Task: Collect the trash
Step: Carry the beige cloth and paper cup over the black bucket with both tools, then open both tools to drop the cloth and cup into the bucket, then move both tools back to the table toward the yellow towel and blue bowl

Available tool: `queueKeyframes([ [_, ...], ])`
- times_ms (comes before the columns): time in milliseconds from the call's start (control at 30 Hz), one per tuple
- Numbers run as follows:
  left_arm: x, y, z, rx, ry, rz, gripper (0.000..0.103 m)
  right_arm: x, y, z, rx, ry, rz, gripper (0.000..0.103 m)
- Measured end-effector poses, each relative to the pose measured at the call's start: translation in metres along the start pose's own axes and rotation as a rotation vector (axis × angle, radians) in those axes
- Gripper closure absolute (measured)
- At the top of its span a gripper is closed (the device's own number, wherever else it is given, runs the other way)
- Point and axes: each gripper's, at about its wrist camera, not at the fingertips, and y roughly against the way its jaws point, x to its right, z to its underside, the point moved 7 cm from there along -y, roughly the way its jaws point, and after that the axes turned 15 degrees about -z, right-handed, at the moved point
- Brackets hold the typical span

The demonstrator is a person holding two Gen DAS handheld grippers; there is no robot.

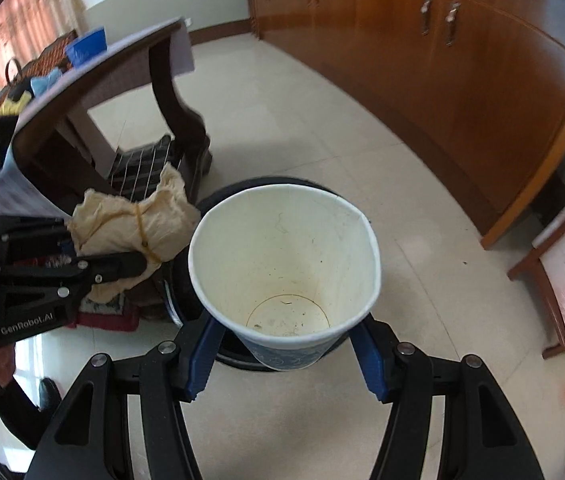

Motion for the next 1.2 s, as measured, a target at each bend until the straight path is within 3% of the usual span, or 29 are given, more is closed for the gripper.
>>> queueKeyframes([
  [400,0.007,-0.043,0.001,-0.079,-0.02,-0.014,0.083,0.01,-0.052,0.001,-0.098,0.138,-0.023,0.039],
  [467,0.011,-0.051,0.004,-0.103,-0.03,-0.014,0.073,0.013,-0.056,0.002,-0.092,0.193,0.025,0.016],
  [500,0.01,-0.053,0.005,-0.103,-0.027,-0.044,0.06,0.019,-0.058,0.005,-0.107,0.201,0.05,0.0],
  [600,0.009,-0.055,0.008,-0.091,-0.02,-0.067,0.032,0.036,-0.045,0.011,-0.09,0.154,0.041,0.0],
  [767,0.015,-0.051,0.012,-0.078,-0.006,-0.09,0.004,0.063,-0.017,0.021,-0.051,0.054,0.093,0.0],
  [900,0.017,-0.043,0.016,-0.066,0.004,-0.101,0.0,0.07,-0.004,0.032,-0.05,0.003,0.124,0.0],
  [1200,0.008,-0.004,0.023,-0.037,0.044,-0.091,0.0,0.042,0.021,0.039,-0.054,-0.014,0.173,0.0],
])
